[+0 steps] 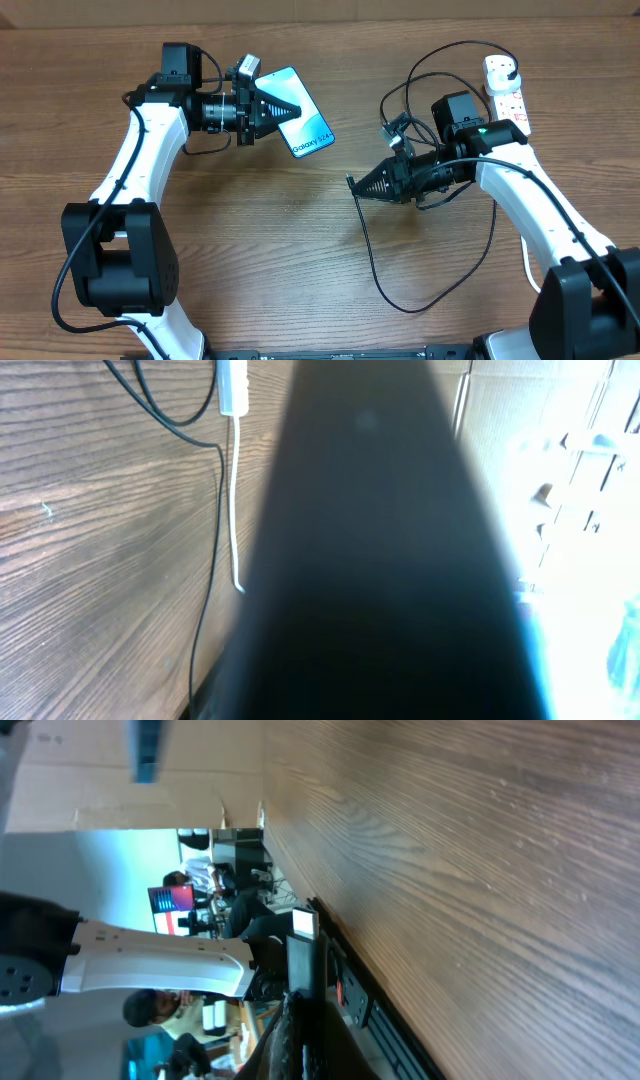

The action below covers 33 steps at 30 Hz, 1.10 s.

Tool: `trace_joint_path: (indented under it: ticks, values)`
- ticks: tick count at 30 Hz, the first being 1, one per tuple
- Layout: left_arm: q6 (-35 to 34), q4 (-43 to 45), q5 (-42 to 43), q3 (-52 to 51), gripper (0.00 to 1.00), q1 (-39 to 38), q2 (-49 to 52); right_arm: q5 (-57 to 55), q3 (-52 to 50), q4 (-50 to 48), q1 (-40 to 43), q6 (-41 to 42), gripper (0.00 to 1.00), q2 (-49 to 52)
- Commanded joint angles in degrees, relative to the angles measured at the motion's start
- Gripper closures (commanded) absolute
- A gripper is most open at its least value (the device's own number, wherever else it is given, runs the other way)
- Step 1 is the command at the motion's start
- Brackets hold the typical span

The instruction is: Plug charger to phone and switch on socket

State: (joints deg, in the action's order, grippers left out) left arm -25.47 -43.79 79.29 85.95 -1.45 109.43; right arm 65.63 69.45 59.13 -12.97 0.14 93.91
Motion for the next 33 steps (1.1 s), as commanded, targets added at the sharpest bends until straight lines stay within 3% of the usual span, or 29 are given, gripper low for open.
trace_joint_path:
  ticks: [1, 7, 15, 27, 33]
  values:
    - [-0.52, -1.36, 1.38, 0.39, 0.96, 0.24, -0.44, 1.95, 0.87, -0.72, -0.59, -1.70, 0.96, -3.34]
    - [-0.46, -4.37, -1.84, 0.39, 0.96, 0.20, -0.44, -7.91, 2.71, 0.81, -1.97, 2.05, 0.96, -6.62]
    - [3.98, -4.20, -1.97, 0.39, 0.96, -1.36, -0.44, -17.79, 4.48, -1.51, -11.85, 7.85, 0.96, -9.27]
    - [4.87, -4.76, -1.92, 0.39, 0.96, -2.75, -0.44, -19.74, 4.52, -4.20, -13.31, 10.51, 0.96, -9.27]
    - [10.58, -9.88, -1.99, 0.39, 0.96, -2.73, -0.44, -24.61, 4.52, -3.76, -13.31, 10.54, 0.96, -9.27]
